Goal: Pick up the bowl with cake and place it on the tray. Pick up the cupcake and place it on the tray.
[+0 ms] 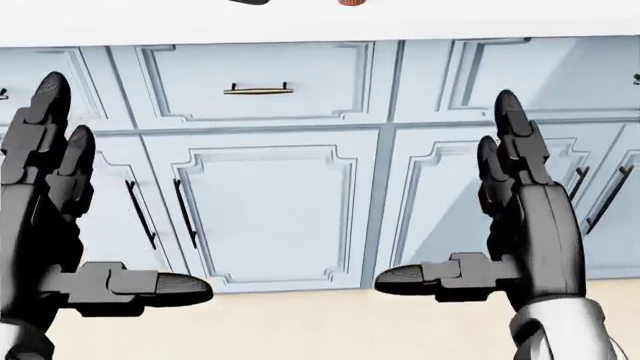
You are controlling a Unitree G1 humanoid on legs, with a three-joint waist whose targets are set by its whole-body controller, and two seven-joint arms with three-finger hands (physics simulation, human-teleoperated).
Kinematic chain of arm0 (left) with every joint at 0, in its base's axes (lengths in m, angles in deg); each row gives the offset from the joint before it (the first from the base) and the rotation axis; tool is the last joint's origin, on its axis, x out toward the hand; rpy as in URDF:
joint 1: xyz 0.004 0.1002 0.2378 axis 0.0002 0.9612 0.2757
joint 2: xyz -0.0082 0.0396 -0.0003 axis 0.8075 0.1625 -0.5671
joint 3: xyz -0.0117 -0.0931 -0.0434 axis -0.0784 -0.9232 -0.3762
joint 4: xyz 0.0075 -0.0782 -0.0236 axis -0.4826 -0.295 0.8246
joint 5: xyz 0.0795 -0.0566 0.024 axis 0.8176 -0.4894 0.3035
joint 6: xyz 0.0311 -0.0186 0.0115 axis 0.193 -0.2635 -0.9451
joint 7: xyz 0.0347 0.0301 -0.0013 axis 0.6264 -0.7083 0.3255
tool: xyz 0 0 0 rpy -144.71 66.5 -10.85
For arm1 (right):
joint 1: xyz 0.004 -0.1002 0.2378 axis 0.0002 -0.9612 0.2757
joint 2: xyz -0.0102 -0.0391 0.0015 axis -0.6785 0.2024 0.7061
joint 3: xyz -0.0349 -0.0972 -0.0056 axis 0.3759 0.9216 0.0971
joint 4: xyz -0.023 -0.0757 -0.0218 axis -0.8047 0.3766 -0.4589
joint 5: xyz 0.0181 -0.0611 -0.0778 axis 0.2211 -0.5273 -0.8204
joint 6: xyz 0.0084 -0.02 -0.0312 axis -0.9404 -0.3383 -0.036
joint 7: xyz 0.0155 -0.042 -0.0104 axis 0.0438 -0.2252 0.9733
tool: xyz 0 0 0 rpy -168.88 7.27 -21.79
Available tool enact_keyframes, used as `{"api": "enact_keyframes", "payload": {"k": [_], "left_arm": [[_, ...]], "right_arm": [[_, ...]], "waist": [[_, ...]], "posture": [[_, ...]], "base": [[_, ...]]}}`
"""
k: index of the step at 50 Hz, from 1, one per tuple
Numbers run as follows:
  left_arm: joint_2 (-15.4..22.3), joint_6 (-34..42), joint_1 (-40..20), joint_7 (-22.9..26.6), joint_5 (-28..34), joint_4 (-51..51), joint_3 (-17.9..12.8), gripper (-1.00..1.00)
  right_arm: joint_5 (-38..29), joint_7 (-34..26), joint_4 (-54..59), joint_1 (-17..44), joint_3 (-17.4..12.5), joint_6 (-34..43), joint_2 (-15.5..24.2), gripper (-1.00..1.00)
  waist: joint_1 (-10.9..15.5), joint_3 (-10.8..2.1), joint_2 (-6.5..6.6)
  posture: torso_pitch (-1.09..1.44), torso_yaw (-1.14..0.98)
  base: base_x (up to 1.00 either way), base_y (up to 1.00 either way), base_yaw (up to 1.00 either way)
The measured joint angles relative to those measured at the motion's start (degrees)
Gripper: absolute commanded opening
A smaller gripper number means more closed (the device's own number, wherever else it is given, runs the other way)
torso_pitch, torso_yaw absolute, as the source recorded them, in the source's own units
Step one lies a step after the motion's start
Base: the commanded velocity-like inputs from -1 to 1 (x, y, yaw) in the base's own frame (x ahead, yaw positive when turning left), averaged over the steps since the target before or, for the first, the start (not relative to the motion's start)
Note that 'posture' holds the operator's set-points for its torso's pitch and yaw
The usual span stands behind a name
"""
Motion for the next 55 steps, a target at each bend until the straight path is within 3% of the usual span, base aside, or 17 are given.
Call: {"api": "enact_keyframes", "payload": {"k": [3, 5, 7, 9, 14, 17, 19, 23, 28, 32, 33, 36, 39, 42, 45, 51, 55], "left_arm": [[0.8, 4.8, -2.2, 0.3, -0.2, 2.6, -0.6, 1.00], [1.0, 6.4, -2.6, 0.6, -0.5, 2.7, -0.3, 1.00], [1.0, 6.6, -2.5, 1.0, -0.9, 2.2, -0.6, 1.00], [1.0, 6.7, -2.8, 1.0, -1.3, 1.6, -1.3, 1.00], [1.3, 7.3, -3.6, 0.5, -1.7, 1.4, -1.1, 1.00], [1.3, 6.7, -3.4, 0.6, -2.0, 1.2, -0.9, 1.00], [1.5, 6.5, -3.2, 0.5, -2.0, 1.5, -1.2, 1.00], [1.5, 6.5, -1.1, -0.1, -1.3, 0.8, -2.6, 1.00], [1.3, 5.3, -1.1, 0.0, -1.5, 1.3, -2.0, 1.00], [1.4, 5.8, -1.8, 0.2, -1.7, 1.2, -1.8, 1.00], [1.2, 5.7, -1.9, 0.3, -1.8, 1.3, -1.5, 1.00], [1.1, 5.9, -1.2, 0.4, -2.1, 1.3, -1.6, 1.00], [1.5, 5.7, -1.5, 0.2, -2.0, 1.5, -2.3, 1.00], [1.6, 5.9, -0.8, -0.2, -1.7, 0.8, -3.4, 1.00], [1.5, 5.6, -0.7, -0.3, -1.8, 1.6, -3.2, 1.00], [1.6, 5.0, -0.6, 0.0, -2.1, 1.4, -3.0, 1.00], [1.8, 5.8, -1.3, 0.1, -2.0, 2.1, -2.9, 1.00]], "right_arm": [[1.4, 0.6, -3.0, 0.8, -0.5, 3.5, 0.4, 1.00], [2.6, 0.8, -4.5, 1.0, -0.9, 5.0, 0.3, 1.00], [3.9, 1.0, -5.4, 1.0, -0.6, 5.4, 0.1, 1.00], [4.7, 1.0, -5.7, 1.0, 0.3, 5.0, 0.1, 1.00], [5.5, 1.0, -5.3, 0.7, 0.4, 5.5, 0.4, 1.00], [5.5, 1.1, -5.4, 0.7, 0.1, 5.6, 0.5, 1.00], [5.5, 1.0, -5.7, 1.0, 0.5, 5.2, 0.4, 1.00], [5.6, 0.0, -5.3, 0.0, 3.1, 6.0, -0.3, 1.00], [5.4, -0.1, -5.7, 0.6, 1.9, 5.1, -0.1, 1.00], [5.5, -0.1, -5.6, 0.7, 1.6, 4.6, -0.2, 1.00], [5.5, 0.0, -5.7, 0.4, 1.4, 4.5, 0.0, 1.00], [5.4, 0.1, -5.4, -0.1, 1.7, 4.7, -0.1, 1.00], [5.2, 0.0, -6.3, 0.6, 2.3, 4.6, -0.3, 1.00], [5.4, -0.4, -5.4, -0.4, 4.1, 4.7, -1.0, 1.00], [5.0, -0.6, -4.5, -0.7, 3.8, 4.7, -0.9, 1.00], [4.9, -0.1, -5.3, -0.4, 2.8, 3.8, -0.9, 1.00], [5.2, -0.2, -4.6, -0.4, 2.9, 3.3, -0.9, 1.00]], "waist": [[-0.4, 0.64, -0.27], [-0.7, 1.04, -2.25], [-0.9, 0.76, -3.04], [-1.1, 1.17, -2.50], [-1.7, 2.29, 0.41], [-1.7, 1.95, 3.00], [-1.6, 1.16, 5.70], [-0.2, 1.81, 4.68], [0.1, 2.82, 0.25], [-0.5, 1.73, -0.20], [-0.9, 1.84, 0.73], [-1.3, 1.22, 0.82], [-0.7, 1.77, 3.94], [0.5, 1.91, 4.34], [0.5, 1.59, 2.78], [-0.3, 2.44, -0.82], [-0.7, 1.95, -3.33]], "posture": [[0.00, 0.00], [0.00, 0.00], [0.00, 0.00], [0.00, 0.00], [0.00, 0.00], [0.00, 0.00], [0.00, 0.00], [0.00, 0.00], [0.00, 0.00], [0.00, 0.00], [0.00, 0.00], [0.00, 0.00], [0.00, 0.00], [0.00, 0.00], [0.00, 0.00], [0.00, 0.00], [0.00, 0.00]], "base": [[0.00, 0.58, 0.00], [0.00, 0.88, 0.00], [0.00, 0.93, 0.00], [0.00, 0.95, 0.00], [0.00, 0.95, 0.00], [0.00, 0.95, 0.00], [0.00, 0.95, 0.00], [0.00, 0.95, 0.00], [0.00, 0.82, 0.00], [0.00, 0.21, 0.00], [0.00, 0.16, 0.00], [0.00, 0.15, 0.00], [0.00, 0.13, 0.00], [0.00, 0.13, 0.00], [0.00, 0.30, 0.00], [0.00, 0.37, 0.00], [0.02, 0.36, 0.00]]}}
